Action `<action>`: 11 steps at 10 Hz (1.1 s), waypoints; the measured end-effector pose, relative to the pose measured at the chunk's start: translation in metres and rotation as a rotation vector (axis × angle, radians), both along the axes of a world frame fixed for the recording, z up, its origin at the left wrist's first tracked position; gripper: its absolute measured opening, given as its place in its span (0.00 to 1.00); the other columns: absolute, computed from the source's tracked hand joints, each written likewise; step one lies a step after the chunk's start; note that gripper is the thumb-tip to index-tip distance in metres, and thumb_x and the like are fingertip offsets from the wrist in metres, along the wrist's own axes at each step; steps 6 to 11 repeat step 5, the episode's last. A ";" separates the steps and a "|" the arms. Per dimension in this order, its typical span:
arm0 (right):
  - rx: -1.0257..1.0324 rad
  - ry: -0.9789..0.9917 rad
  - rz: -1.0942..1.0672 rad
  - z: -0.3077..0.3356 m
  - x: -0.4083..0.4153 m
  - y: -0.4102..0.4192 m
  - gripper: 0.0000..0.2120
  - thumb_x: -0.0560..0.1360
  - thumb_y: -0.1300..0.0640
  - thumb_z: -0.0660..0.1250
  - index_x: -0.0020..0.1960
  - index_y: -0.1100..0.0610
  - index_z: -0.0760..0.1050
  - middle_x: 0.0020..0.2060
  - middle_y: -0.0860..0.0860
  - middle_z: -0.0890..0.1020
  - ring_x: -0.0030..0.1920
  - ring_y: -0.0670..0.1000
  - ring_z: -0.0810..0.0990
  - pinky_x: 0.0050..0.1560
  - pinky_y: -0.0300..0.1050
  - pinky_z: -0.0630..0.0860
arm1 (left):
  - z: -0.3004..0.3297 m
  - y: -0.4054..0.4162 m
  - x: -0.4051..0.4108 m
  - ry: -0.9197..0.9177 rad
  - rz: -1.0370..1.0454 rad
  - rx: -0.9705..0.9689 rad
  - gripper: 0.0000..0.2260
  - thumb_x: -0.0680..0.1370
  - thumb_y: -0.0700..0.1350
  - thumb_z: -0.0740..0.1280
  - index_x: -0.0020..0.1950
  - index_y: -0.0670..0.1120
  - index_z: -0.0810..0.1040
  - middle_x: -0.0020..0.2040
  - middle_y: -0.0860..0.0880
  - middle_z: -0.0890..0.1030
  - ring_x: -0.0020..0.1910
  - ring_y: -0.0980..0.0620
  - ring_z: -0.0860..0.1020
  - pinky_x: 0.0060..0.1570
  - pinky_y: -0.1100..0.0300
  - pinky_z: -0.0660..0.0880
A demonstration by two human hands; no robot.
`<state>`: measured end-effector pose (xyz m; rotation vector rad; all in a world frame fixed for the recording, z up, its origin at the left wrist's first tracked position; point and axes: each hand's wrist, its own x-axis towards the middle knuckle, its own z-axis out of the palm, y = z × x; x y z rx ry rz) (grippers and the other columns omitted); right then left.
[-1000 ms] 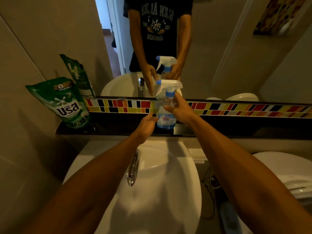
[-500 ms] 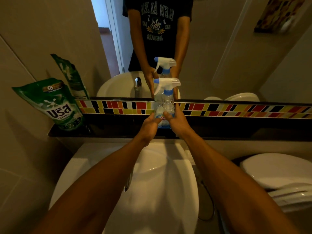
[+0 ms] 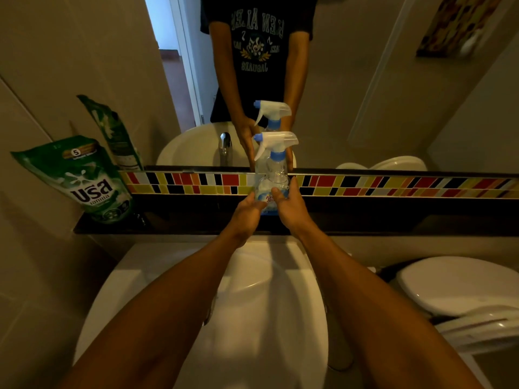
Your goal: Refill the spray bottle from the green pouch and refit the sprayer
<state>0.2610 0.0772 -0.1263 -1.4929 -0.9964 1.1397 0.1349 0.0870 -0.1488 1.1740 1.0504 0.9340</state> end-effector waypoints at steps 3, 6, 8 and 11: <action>0.044 0.009 -0.127 0.009 -0.001 -0.012 0.37 0.84 0.54 0.66 0.85 0.48 0.49 0.79 0.53 0.67 0.73 0.57 0.75 0.65 0.58 0.80 | 0.011 -0.001 -0.012 0.170 0.003 0.011 0.21 0.81 0.39 0.63 0.75 0.46 0.67 0.67 0.47 0.76 0.65 0.48 0.76 0.60 0.57 0.77; 0.398 0.029 -0.378 0.061 0.002 -0.039 0.20 0.84 0.53 0.66 0.75 0.50 0.72 0.59 0.39 0.78 0.59 0.38 0.80 0.42 0.25 0.77 | 0.056 0.009 -0.056 0.597 0.027 0.339 0.18 0.81 0.46 0.64 0.72 0.49 0.70 0.65 0.49 0.77 0.62 0.49 0.76 0.54 0.57 0.78; 0.398 0.029 -0.378 0.061 0.002 -0.039 0.20 0.84 0.53 0.66 0.75 0.50 0.72 0.59 0.39 0.78 0.59 0.38 0.80 0.42 0.25 0.77 | 0.056 0.009 -0.056 0.597 0.027 0.339 0.18 0.81 0.46 0.64 0.72 0.49 0.70 0.65 0.49 0.77 0.62 0.49 0.76 0.54 0.57 0.78; 0.398 0.029 -0.378 0.061 0.002 -0.039 0.20 0.84 0.53 0.66 0.75 0.50 0.72 0.59 0.39 0.78 0.59 0.38 0.80 0.42 0.25 0.77 | 0.056 0.009 -0.056 0.597 0.027 0.339 0.18 0.81 0.46 0.64 0.72 0.49 0.70 0.65 0.49 0.77 0.62 0.49 0.76 0.54 0.57 0.78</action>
